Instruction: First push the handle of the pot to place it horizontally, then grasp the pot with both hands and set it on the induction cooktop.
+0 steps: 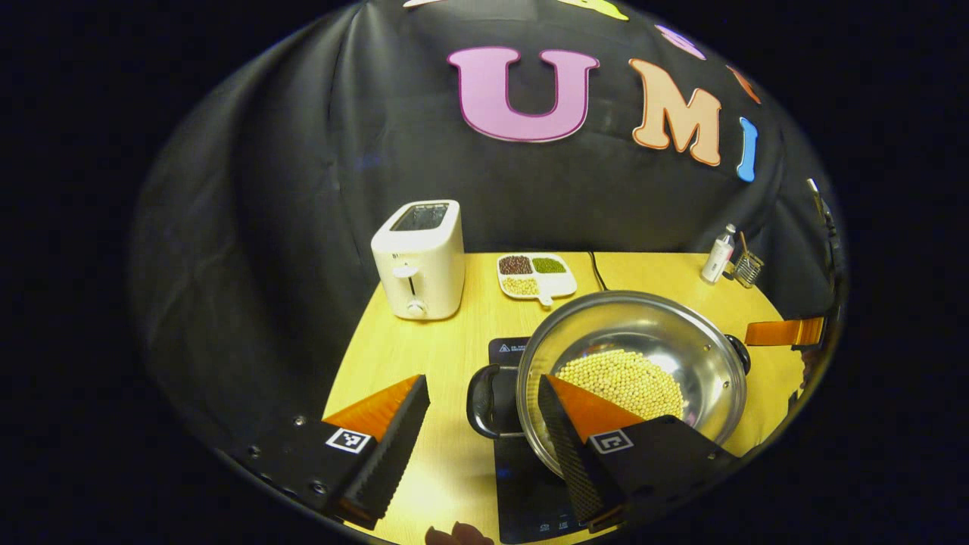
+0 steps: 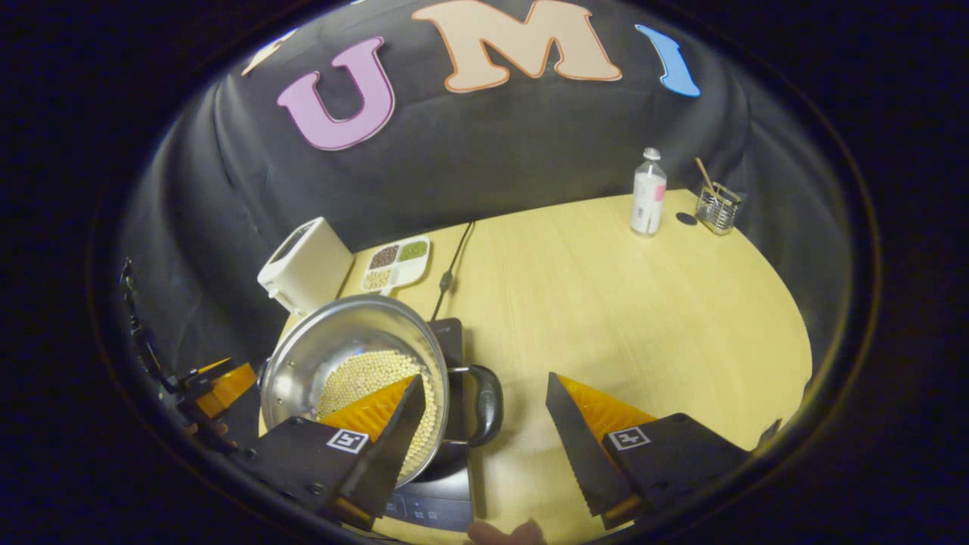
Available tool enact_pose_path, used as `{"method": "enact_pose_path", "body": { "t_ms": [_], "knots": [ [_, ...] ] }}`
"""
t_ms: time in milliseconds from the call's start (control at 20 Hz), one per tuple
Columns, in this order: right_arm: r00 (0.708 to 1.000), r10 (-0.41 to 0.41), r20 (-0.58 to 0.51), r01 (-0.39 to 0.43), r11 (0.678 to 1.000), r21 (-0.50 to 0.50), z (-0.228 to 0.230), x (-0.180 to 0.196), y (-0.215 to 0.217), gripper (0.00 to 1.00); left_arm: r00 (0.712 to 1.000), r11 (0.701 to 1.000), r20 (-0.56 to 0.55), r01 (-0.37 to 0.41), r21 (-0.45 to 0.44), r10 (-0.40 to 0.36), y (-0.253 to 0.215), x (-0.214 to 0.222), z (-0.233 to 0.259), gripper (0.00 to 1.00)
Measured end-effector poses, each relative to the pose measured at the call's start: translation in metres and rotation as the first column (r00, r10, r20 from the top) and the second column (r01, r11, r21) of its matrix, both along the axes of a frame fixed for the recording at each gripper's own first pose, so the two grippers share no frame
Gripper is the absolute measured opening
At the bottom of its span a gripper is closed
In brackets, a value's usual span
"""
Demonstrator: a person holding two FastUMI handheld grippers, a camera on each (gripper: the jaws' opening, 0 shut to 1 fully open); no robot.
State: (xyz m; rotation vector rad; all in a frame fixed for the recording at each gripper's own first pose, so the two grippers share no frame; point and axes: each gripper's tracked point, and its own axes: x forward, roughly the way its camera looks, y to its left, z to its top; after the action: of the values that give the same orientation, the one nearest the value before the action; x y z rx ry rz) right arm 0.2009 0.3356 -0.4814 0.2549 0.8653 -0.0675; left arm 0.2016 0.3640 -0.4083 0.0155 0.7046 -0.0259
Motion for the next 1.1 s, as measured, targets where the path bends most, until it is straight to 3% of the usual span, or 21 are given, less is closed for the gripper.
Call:
{"method": "enact_pose_path", "body": {
  "t_ms": [250, 350, 400, 600, 750, 850, 950, 1100],
  "knots": [
    [0.997, 0.046, 0.069, -0.048, 0.999, 0.017, 0.039, -0.008, -0.056, 0.94, 0.995, 0.997, 0.089, -0.043, 0.057, 0.038, -0.043, -0.018, 0.057, 0.89],
    [0.993, 0.056, 0.107, -0.057, 0.998, 0.010, 0.060, -0.016, -0.088, 0.94, 0.992, 0.998, 0.124, -0.045, 0.054, 0.038, -0.080, -0.025, 0.081, 0.84],
    [0.989, 0.059, 0.133, -0.060, 0.998, 0.000, 0.072, -0.021, -0.106, 0.98, 0.990, 0.998, 0.135, -0.043, 0.048, 0.036, -0.098, -0.027, 0.089, 0.88],
    [0.969, 0.077, 0.234, -0.077, 0.997, -0.011, 0.117, -0.042, -0.156, 0.94, 0.978, 0.999, 0.208, -0.026, 0.025, 0.020, -0.181, -0.036, 0.136, 0.87],
    [0.943, 0.090, 0.321, -0.084, 0.996, -0.034, 0.155, -0.049, -0.188, 0.94, 0.960, 0.999, 0.277, -0.049, 0.009, 0.045, -0.218, -0.048, 0.169, 0.88],
    [0.922, 0.082, 0.379, -0.069, 0.996, -0.050, 0.186, -0.055, -0.209, 0.94, 0.950, 0.999, 0.313, -0.031, 0.025, 0.022, -0.236, -0.048, 0.194, 0.89],
    [0.893, 0.082, 0.443, -0.057, 0.996, -0.070, 0.219, -0.055, -0.223, 0.94, 0.922, 0.998, 0.386, -0.028, 0.055, 0.004, -0.244, -0.040, 0.233, 0.89],
    [0.858, 0.114, 0.502, -0.070, 0.992, -0.106, 0.265, -0.061, -0.232, 0.94, 0.888, 1.000, 0.460, -0.017, 0.020, 0.006, -0.269, -0.042, 0.283, 0.89]
  ]
}}
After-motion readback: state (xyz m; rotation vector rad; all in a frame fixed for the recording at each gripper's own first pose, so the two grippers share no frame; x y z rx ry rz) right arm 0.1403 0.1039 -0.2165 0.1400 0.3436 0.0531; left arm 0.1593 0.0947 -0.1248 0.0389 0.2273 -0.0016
